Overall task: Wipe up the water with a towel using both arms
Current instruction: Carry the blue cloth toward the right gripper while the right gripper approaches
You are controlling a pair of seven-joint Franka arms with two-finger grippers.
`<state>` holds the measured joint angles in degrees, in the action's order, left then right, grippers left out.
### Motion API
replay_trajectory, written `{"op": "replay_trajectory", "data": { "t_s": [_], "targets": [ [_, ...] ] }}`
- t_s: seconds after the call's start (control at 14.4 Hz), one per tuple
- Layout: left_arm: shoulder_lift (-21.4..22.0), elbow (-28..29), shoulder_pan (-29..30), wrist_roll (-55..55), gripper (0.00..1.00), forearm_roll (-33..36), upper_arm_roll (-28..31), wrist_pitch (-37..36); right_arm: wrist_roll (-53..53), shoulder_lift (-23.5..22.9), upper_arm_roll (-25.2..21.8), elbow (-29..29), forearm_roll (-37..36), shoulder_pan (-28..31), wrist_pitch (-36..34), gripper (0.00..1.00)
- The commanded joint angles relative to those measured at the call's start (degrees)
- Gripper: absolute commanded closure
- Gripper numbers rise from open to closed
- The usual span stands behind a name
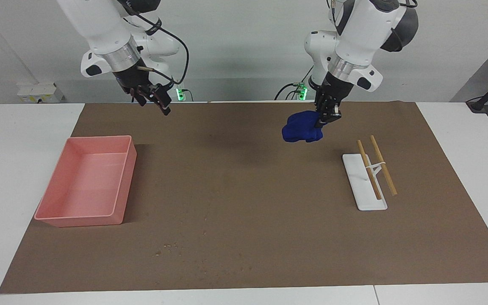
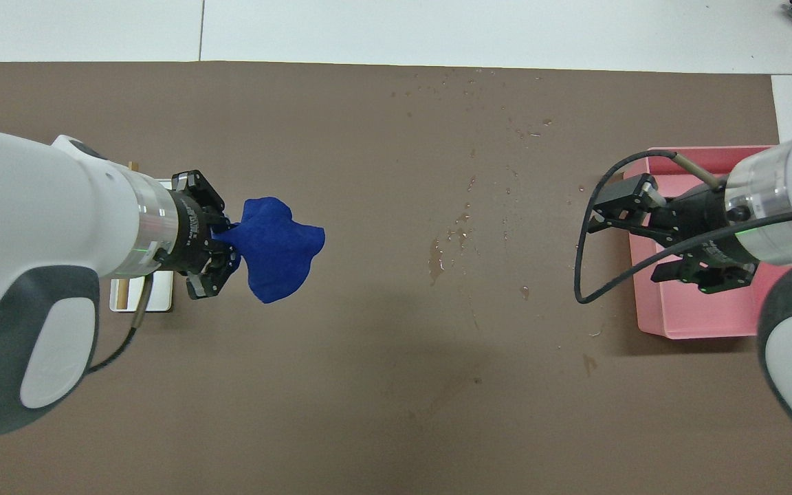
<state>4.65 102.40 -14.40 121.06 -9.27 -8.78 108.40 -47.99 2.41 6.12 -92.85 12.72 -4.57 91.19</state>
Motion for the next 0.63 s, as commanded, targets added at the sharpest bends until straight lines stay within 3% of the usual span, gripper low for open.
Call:
{"op": "replay_trajectory", "data": {
  "t_s": [0.0, 0.35, 0.56],
  "targets": [
    [-0.78, -2.02, -2.38, 18.71, 1.0, -3.29, 0.26, 5.05, -12.34, -0.47, 0.03, 0.3, 3.96, -3.32, 3.19, 0.02],
    [-1.92, -6.6, -5.28, 36.06, 1.0, -3.3, -7.82, 11.19, -33.36, -2.4, 0.03, 0.48, 10.13, -8.51, 13.72, 0.06],
    [-1.92, -5.99, -9.32, 36.7, 1.0, -2.86, -10.82, 16.67, -37.61, -4.33, 0.03, 1.88, 11.35, -10.01, 18.06, 0.08]
  ]
}}
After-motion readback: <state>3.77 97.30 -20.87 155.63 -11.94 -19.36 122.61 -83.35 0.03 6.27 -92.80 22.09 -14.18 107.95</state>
